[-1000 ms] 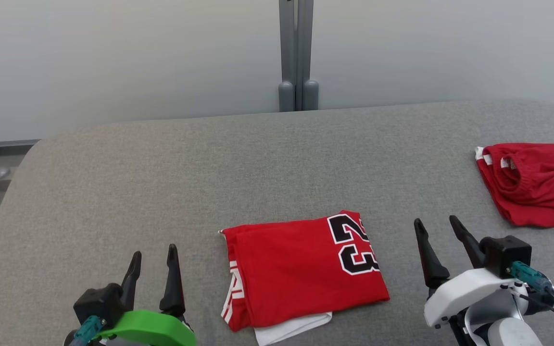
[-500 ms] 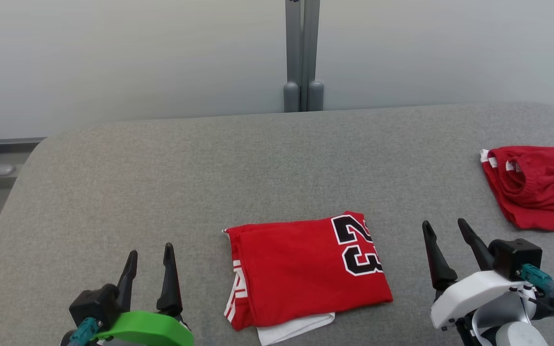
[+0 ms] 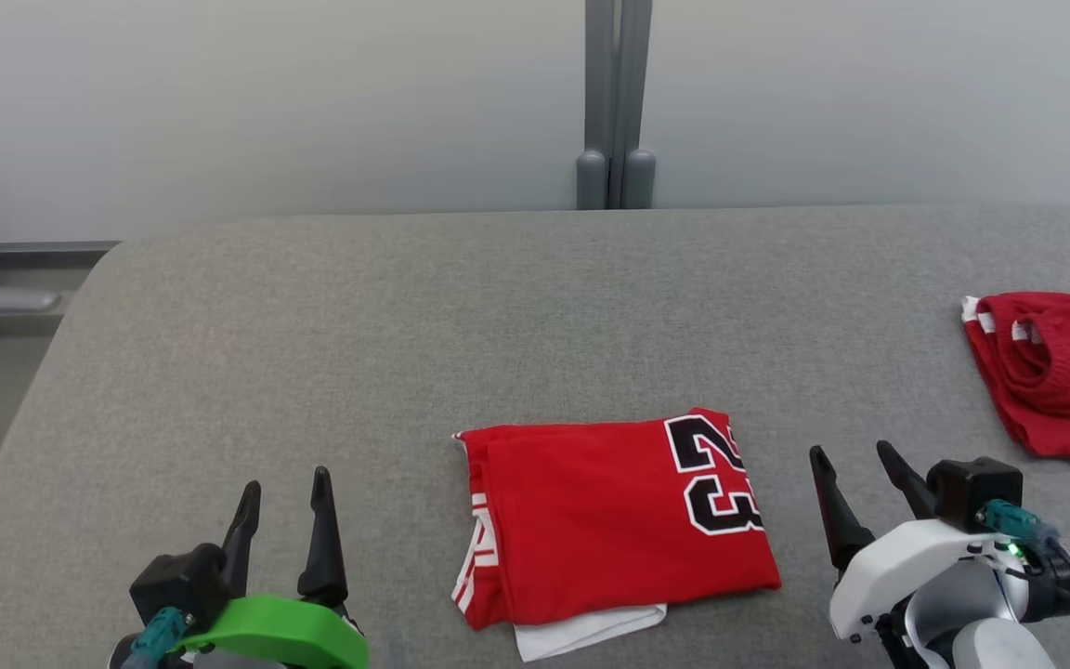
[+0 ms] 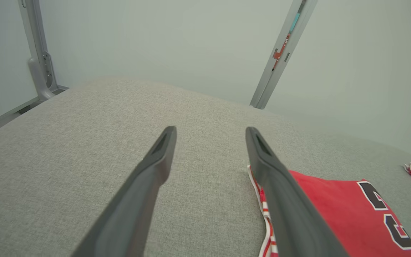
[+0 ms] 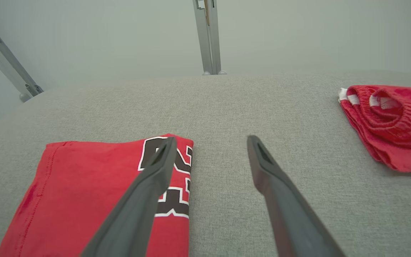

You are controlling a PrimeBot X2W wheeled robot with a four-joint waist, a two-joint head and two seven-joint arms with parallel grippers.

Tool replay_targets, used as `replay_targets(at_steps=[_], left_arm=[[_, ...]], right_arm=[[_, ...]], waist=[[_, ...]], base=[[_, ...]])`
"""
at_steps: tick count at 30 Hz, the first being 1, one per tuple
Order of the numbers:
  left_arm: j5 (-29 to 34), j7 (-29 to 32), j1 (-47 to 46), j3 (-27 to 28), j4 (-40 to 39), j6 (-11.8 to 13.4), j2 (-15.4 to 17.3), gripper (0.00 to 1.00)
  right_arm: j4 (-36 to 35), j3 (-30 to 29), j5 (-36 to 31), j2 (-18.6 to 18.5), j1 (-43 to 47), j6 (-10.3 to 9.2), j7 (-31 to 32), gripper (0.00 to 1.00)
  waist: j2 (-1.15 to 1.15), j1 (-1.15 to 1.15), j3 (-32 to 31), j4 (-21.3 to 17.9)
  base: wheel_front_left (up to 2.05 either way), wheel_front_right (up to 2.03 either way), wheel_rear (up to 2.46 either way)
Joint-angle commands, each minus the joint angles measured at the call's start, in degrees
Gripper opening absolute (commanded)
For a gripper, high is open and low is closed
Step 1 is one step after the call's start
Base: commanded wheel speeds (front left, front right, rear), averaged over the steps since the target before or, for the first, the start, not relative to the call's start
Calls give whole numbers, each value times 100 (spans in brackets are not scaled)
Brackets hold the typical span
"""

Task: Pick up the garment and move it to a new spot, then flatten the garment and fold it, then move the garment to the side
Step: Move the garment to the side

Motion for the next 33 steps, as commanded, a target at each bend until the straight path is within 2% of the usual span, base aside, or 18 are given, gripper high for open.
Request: replay_targets(at_steps=[1, 7, 15, 19, 24, 25, 26, 27, 29, 30, 31, 32, 33], left_arm=[[5, 16, -102, -1, -11, 14, 45, 100], [22, 48, -152, 35, -33, 53, 96, 100], [-27, 17, -79, 199, -102, 129, 226, 100], [-38, -3, -9, 264, -141, 159, 264, 100], [-39, -22, -4, 299, -194, 168, 292, 100], [-33, -17, -14, 293, -197, 163, 294, 100], [-30, -13, -29, 279, -200, 151, 289, 100], [-22, -8, -50, 261, -204, 141, 283, 100], [-11, 4, -88, 228, -211, 123, 264, 100], [0, 6, -103, 221, -209, 127, 262, 100], [15, 7, -122, 204, -209, 126, 256, 100], [22, 7, -131, 203, -211, 128, 254, 100], [31, 10, -143, 188, -211, 125, 253, 100]], right_arm=[[66, -24, 23, -6, -104, -1, 96, 100], [655, -212, -124, -9, -399, -1, 528, 100], [1920, -417, 247, -8, -916, -1, 818, 100], [2393, -383, 477, -12, -1087, -1, 888, 100], [2903, -371, 419, -8, -1309, -1, 919, 100], [3002, -379, 364, -4, -1370, -1, 878, 84], [3074, -369, 344, -4, -1418, -1, 866, 61], [3161, -379, 313, -6, -1478, -1, 825, 47], [3288, -335, 288, -3, -1582, -1, 775, 39], [3343, -309, 249, 0, -1624, -1, 750, 27], [3403, -291, 206, -5, -1666, -2, 715, 10], [3442, -263, 158, -7, -1708, -7, 678, 0], [3494, -257, 114, -17, -1759, -8, 628, 0]], waist=[[0, 0, 59, 193], [0, 0, 186, 726], [0, 0, 343, 1337], [0, 0, 387, 1450], [0, 0, 465, 1420], [0, 0, 489, 1383], [0, 0, 506, 1353], [0, 0, 528, 1307], [0, 0, 566, 1210], [0, 0, 583, 1158], [0, 0, 605, 1089], [0, 0, 623, 1022], [0, 0, 640, 939]], base=[[0, 0, 0], [0, 0, 0], [0, 0, 0], [0, 0, 0], [0, 0, 0], [0, 0, 0], [0, 0, 0], [0, 0, 0], [0, 0, 0], [0, 0, 0], [0, 0, 0], [0, 0, 0], [0, 0, 0]])
